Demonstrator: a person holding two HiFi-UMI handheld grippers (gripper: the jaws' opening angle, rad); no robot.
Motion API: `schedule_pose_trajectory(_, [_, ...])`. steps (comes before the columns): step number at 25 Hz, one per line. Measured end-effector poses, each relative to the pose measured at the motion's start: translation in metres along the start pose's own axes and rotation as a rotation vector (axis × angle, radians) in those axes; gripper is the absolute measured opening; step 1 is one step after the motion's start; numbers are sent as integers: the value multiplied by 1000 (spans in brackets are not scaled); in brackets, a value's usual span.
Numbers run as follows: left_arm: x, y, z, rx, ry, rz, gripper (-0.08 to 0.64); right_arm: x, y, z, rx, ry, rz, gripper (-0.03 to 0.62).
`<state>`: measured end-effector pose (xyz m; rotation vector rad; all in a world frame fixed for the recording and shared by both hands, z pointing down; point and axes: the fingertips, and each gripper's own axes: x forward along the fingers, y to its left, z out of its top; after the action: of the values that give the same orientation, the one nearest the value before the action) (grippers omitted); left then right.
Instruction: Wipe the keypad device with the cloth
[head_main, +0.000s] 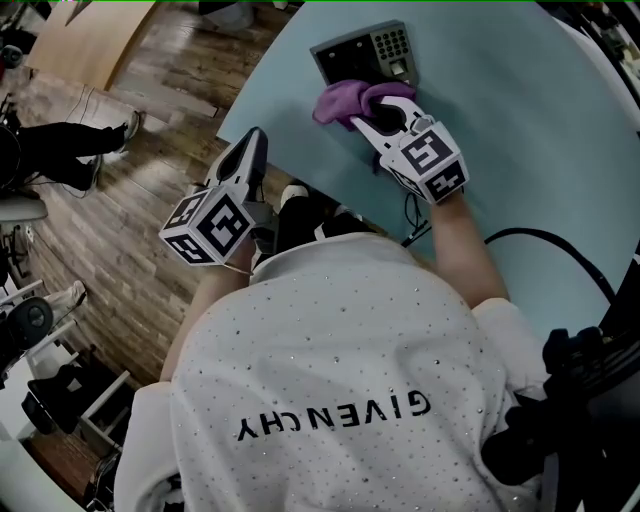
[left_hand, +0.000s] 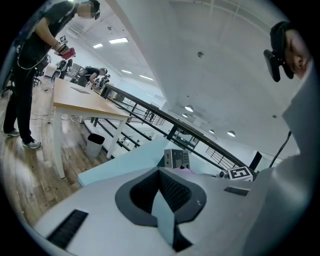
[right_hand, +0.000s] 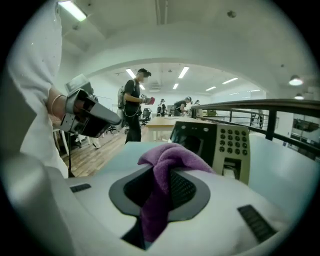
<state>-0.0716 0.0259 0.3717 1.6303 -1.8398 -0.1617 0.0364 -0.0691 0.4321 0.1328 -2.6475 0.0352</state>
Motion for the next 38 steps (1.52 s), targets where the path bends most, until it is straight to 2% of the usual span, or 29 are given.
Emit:
schedule_pose_trajectory(6, [3, -3, -6, 0, 17, -6, 0, -21, -39, -10, 155, -46, -138, 72])
schedule_pose_trajectory(14, [12, 2, -5, -5, 24, 1, 0, -44, -73, -30, 278, -39, -325, 72])
schedule_pose_trajectory(18, [25, 4, 8, -4, 12, -13, 0, -54, -92, -36, 324, -10, -425, 72])
schedule_pose_trajectory(23, [54, 1, 22, -32, 3, -141, 0, -61, -116, -49, 370, 49, -550, 72])
schedule_pose_trajectory(26, [74, 6, 25, 4, 58, -218, 0, -62, -125, -61, 413, 114, -630, 72])
schedule_pose_trajectory(29, [93, 21, 35, 40, 118, -257, 0, -64, -126, -63, 462, 174, -707, 72])
schedule_pose_trajectory(31, [105, 29, 46, 35, 133, -294, 0, -67, -121, -51, 477, 168, -749, 72])
schedule_pose_trajectory(33, [115, 32, 60, 36, 131, -347, 0, -66, -111, -27, 478, 122, -756, 72])
schedule_pose_trajectory(38, [142, 26, 89, 62, 153, -498, 0, -50, -90, 42, 405, 84, -775, 72])
